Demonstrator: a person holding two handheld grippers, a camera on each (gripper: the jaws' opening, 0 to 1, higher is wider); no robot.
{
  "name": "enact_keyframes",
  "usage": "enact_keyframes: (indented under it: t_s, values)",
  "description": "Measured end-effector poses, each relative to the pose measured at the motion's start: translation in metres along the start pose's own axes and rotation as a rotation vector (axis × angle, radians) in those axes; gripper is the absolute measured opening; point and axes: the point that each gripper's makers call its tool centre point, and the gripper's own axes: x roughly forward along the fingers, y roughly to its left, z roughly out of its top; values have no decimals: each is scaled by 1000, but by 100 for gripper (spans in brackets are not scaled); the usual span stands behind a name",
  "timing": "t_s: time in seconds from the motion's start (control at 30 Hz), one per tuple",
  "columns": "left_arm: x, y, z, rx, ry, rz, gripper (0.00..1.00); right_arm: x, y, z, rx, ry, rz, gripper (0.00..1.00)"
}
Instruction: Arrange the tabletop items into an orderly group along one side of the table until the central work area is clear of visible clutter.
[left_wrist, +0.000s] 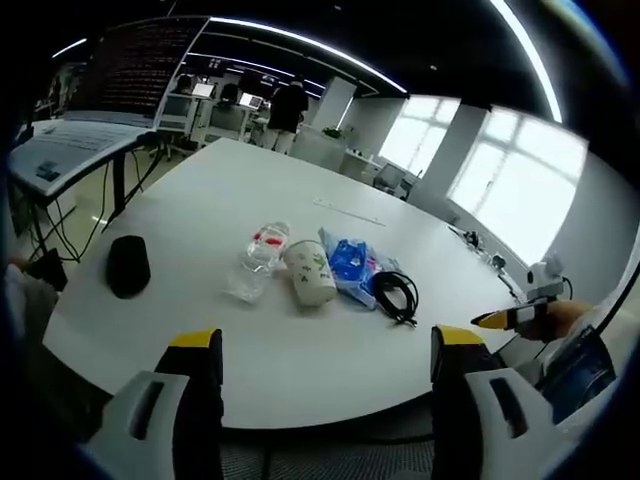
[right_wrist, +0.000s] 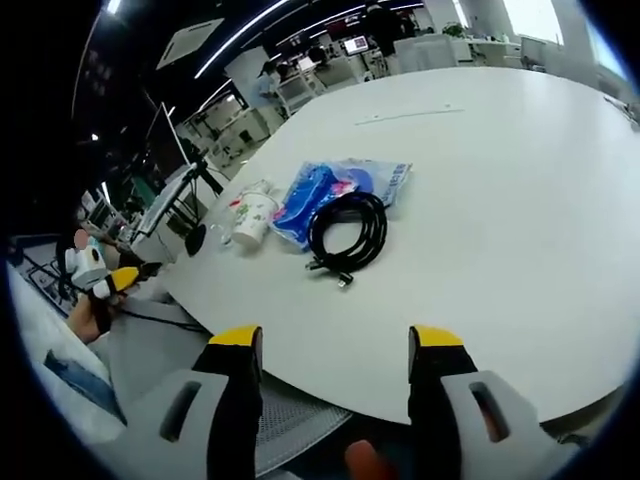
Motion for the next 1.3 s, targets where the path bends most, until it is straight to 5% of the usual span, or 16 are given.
enact_keyframes:
  t_s: [1.3]
  values:
    - [-5, -23, -14, 61, 64, -136, 80, -31, 36, -26, 12, -110, -78, 55]
